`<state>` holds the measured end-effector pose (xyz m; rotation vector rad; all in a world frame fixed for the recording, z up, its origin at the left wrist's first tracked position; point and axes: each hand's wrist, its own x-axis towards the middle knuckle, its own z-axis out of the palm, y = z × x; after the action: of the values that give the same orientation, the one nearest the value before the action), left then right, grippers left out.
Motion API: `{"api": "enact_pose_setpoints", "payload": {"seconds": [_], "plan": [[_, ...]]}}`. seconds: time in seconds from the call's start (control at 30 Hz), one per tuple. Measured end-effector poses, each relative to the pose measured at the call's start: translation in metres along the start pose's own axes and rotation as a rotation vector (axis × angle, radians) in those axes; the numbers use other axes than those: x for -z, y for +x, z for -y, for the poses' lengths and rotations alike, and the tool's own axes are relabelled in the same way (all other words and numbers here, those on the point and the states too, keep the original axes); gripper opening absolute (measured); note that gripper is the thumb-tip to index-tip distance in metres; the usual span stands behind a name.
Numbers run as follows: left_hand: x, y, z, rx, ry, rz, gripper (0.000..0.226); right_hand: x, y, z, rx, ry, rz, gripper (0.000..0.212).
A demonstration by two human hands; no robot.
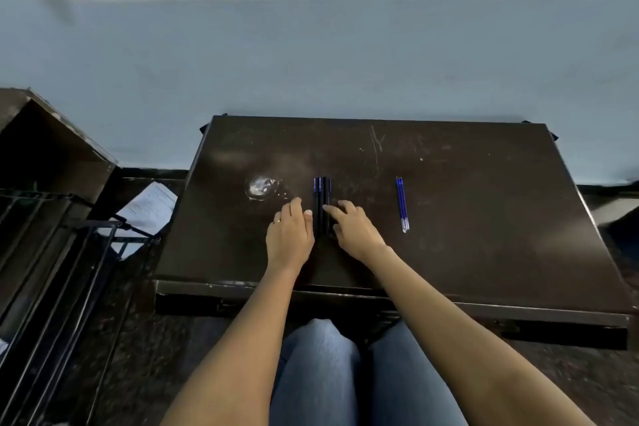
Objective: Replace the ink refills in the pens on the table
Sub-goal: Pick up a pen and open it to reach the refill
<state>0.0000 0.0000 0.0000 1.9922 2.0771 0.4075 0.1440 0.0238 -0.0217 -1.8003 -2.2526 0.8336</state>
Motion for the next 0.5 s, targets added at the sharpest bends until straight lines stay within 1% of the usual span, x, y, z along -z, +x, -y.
{"api": "enact_pose_setpoints", "payload": {"seconds": [0.07,0.17,0.27,0.37,0.5], "plan": [[0.005,-0.004,0.004,0.021,-0.007,0.015,0.041,-0.002,-0.004,-0.001,-0.015,-0.044,0.043,0.054],[0.003,-0.003,0.012,0.006,0.004,0.01,0.04,-0.006,-0.003,-0.004,-0.031,-0.119,0.073,0.052],[0.006,0.007,0.012,0.016,-0.028,-0.015,0.039,-0.007,0.001,-0.005,-0.036,-0.13,0.03,0.048],[0.003,0.012,0.009,0.014,-0.054,-0.026,0.038,-0.009,0.002,-0.007,-0.055,-0.085,-0.021,0.044],[-0.005,0.011,0.003,0.027,-0.086,-0.02,0.037,-0.009,0.007,-0.006,-0.059,-0.065,-0.051,0.036]]}}
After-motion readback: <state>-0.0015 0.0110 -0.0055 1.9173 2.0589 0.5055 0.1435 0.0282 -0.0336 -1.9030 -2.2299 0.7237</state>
